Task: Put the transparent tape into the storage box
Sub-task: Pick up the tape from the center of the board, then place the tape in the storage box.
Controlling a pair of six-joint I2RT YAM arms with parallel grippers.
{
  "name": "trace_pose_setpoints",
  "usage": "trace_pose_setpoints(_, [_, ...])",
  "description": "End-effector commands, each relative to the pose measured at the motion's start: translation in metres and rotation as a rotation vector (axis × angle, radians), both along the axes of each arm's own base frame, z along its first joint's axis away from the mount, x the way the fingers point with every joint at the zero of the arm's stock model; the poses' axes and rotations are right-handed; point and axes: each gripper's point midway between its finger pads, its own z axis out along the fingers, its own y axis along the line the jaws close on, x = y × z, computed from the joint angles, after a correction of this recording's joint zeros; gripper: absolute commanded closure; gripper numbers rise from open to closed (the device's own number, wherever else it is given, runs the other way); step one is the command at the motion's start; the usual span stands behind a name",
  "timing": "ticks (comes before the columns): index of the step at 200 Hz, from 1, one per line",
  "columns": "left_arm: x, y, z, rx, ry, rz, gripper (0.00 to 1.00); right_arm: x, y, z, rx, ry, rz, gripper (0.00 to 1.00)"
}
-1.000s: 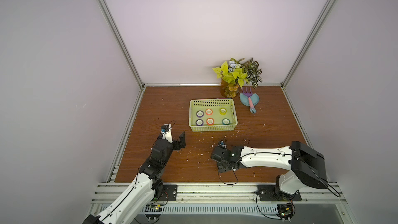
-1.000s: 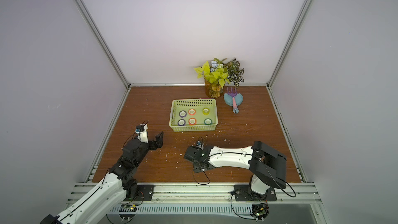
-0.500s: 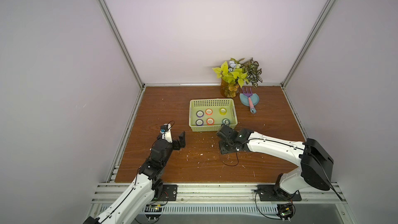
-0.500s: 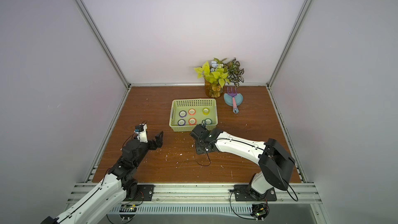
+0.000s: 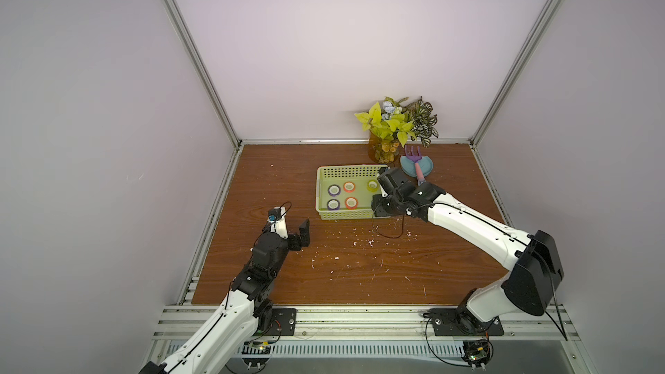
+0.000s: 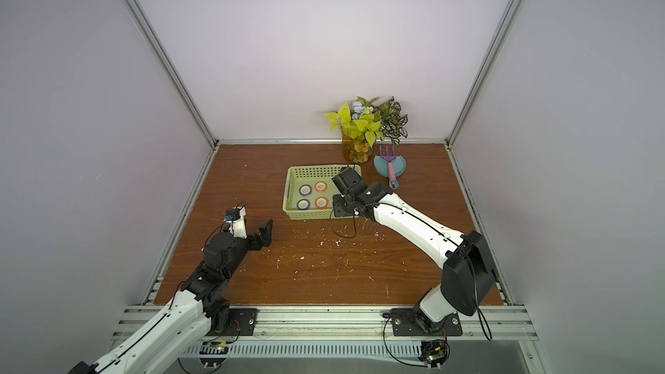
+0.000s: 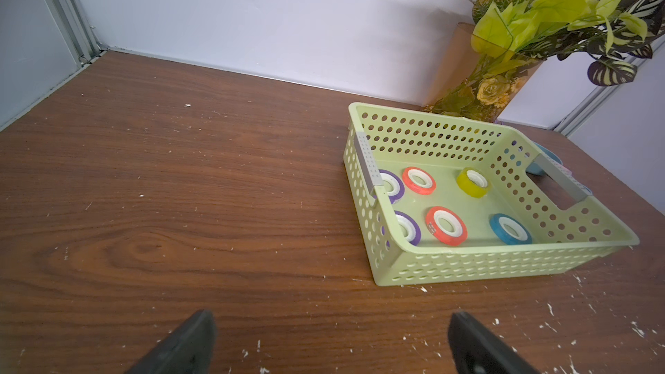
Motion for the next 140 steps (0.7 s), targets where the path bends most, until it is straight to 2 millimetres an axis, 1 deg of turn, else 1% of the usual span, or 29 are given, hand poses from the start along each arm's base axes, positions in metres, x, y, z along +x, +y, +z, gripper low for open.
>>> trace_pose_setpoints(1, [0.000,0.001,0.001,0.005,-0.013,-0.002,0.00,0.026,0.009,0.007,0.002,-0.031,0.033,0.53])
trace_pose_setpoints(28, [0.000,0.002,0.001,0.005,-0.012,0.000,0.00,0.054,0.018,0.002,-0.013,-0.031,0.041,0.53])
trace_pose_setpoints(69, [0.000,0.003,0.000,0.004,-0.010,0.007,0.00,0.087,0.029,-0.021,-0.074,-0.002,0.044,0.53])
trace_pose_setpoints(78, [0.000,0.003,0.000,0.004,-0.010,0.008,0.00,0.092,0.032,-0.029,-0.092,0.011,0.047,0.53])
trace_pose_setpoints(79, [0.000,0.003,0.000,0.004,-0.010,0.008,0.00,0.093,0.032,-0.032,-0.095,0.016,0.047,0.53])
trace_pose_setpoints(82, [0.000,0.003,0.000,0.004,-0.009,0.009,0.00,0.095,0.033,-0.031,-0.096,0.015,0.048,0.53])
trace_pose_setpoints(83, [0.000,0.003,0.001,0.003,-0.010,0.010,0.00,0.096,0.034,-0.035,-0.101,0.022,0.048,0.53])
trace_pose_setpoints(85, [0.000,0.003,0.001,0.003,-0.011,0.010,0.00,0.098,0.035,-0.032,-0.096,0.015,0.048,0.53])
trace_pose_setpoints(111, [0.000,0.003,0.001,0.003,-0.011,0.011,0.00,0.112,0.042,-0.050,-0.123,0.036,0.052,0.53])
trace_pose_setpoints(140, [0.000,0.003,0.000,0.004,-0.010,0.010,0.00,0.121,0.047,-0.066,-0.146,0.056,0.057,0.53])
